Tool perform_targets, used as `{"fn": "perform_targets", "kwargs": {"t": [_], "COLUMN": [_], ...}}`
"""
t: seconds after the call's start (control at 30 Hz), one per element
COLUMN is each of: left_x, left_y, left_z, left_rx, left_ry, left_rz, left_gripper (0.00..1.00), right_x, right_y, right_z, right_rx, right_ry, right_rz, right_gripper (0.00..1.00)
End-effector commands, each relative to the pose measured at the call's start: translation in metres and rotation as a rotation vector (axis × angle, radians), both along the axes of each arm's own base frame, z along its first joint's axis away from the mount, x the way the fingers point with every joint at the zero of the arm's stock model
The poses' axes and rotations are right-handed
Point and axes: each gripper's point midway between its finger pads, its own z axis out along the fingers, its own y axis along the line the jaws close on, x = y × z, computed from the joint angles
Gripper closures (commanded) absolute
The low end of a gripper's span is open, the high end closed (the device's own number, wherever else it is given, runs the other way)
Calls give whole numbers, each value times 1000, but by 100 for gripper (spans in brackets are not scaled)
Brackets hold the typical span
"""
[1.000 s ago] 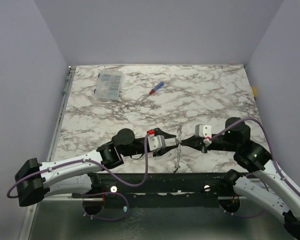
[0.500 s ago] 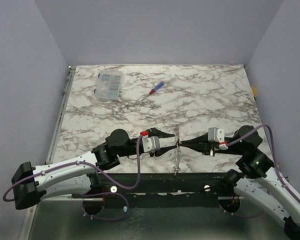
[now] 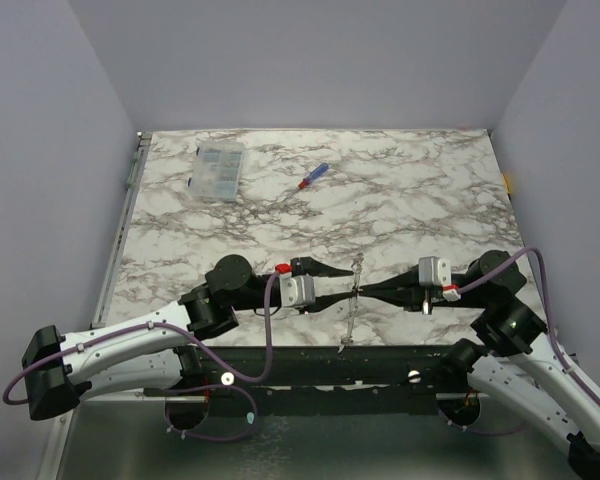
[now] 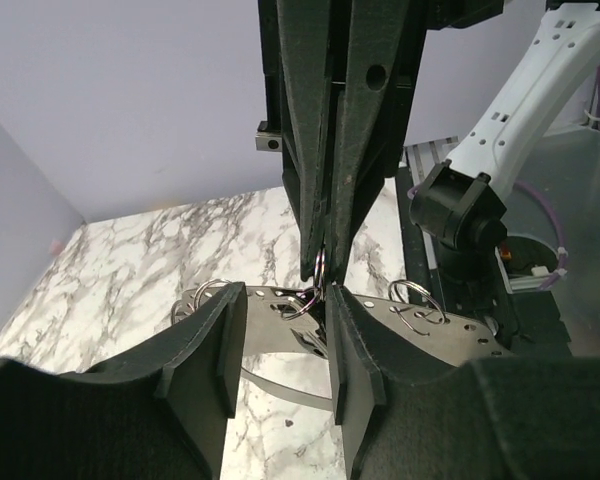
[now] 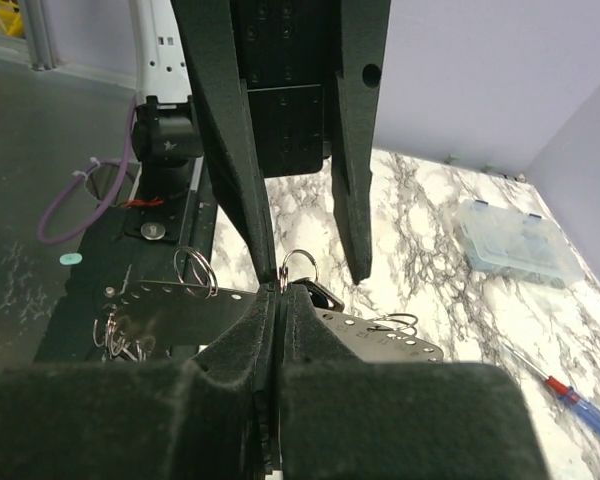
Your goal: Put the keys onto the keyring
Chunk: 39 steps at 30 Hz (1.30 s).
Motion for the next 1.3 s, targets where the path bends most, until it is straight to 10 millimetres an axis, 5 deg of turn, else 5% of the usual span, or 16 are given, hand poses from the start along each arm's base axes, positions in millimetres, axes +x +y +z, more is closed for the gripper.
{"fn": "perform_targets", "kwargs": {"t": [0.0, 0.37, 0.67, 1.07, 1.17, 1.27], "left_x": [-11, -2, 4, 12, 11, 3], "left_y": [-4, -2, 0, 20, 24, 27], "left_z": [1, -21, -22, -25, -22, -11], "left_rx": [28, 78, 72, 62, 61, 43], "left_ry": [-24, -9, -34, -47, -58, -75], "left_rz": [-67, -14, 54, 142, 146, 112], "left_gripper": [61, 72, 100, 100, 75, 62], "right_x": [-6, 5, 11, 12, 11, 8], "right_y": [-1, -4, -1, -3, -2, -2], "right_z": [20, 32, 29, 29, 28, 27], "right_rx": [39, 98, 101, 93, 88, 80], "right_ry": [-53, -91, -79, -82, -79, -74], "right_rz": [20, -56, -63, -84, -72, -54], "right_gripper": [99, 99, 99, 99, 99, 99]}}
